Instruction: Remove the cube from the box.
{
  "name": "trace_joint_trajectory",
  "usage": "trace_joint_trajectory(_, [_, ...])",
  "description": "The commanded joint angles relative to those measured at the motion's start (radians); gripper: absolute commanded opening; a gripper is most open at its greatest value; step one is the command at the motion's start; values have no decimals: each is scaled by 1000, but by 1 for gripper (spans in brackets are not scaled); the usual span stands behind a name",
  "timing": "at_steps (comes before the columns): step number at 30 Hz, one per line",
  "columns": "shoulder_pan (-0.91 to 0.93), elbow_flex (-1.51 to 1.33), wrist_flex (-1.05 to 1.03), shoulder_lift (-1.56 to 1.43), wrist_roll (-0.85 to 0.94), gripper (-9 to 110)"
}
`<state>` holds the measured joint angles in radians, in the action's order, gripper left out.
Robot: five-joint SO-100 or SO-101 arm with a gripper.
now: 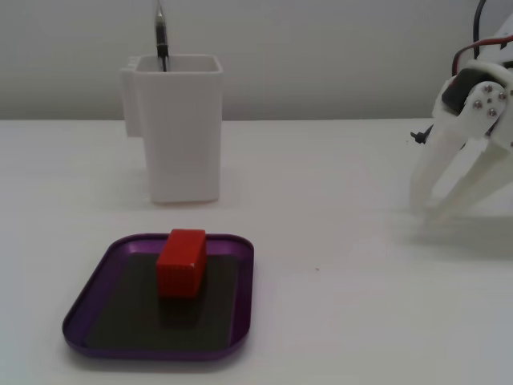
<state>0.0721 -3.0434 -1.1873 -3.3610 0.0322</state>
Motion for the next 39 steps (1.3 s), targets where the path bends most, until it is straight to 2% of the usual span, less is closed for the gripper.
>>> trace_joint_trajectory(1, [6,-6,2,-52,3,0])
trace_joint_trajectory(22, [6,-2,15,-52,5,0])
trace_joint_trajectory(39, [21,121,206,-52,6,0])
